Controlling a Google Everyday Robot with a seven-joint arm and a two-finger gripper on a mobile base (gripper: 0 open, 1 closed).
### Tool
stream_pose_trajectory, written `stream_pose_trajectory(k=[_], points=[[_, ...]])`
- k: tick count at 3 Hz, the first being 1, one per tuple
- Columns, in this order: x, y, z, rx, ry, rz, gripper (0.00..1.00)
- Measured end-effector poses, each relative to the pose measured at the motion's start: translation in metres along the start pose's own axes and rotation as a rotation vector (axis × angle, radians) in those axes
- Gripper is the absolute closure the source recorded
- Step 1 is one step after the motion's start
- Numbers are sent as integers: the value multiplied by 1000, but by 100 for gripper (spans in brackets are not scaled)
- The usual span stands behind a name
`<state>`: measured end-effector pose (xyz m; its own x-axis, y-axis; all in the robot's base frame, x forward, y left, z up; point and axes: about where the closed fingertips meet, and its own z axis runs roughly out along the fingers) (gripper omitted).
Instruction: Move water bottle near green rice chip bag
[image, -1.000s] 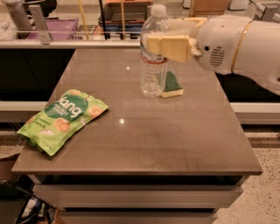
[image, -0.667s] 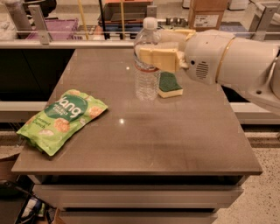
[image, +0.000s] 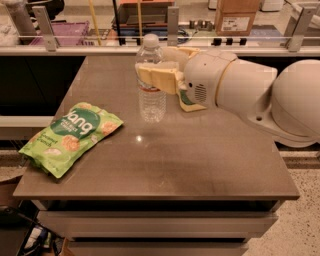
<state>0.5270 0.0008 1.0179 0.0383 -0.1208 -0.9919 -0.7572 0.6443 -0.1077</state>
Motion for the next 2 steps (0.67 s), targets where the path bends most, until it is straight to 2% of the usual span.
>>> stream_pose_trajectory(k=[2], points=[[15,32,1,21,31,57,100]])
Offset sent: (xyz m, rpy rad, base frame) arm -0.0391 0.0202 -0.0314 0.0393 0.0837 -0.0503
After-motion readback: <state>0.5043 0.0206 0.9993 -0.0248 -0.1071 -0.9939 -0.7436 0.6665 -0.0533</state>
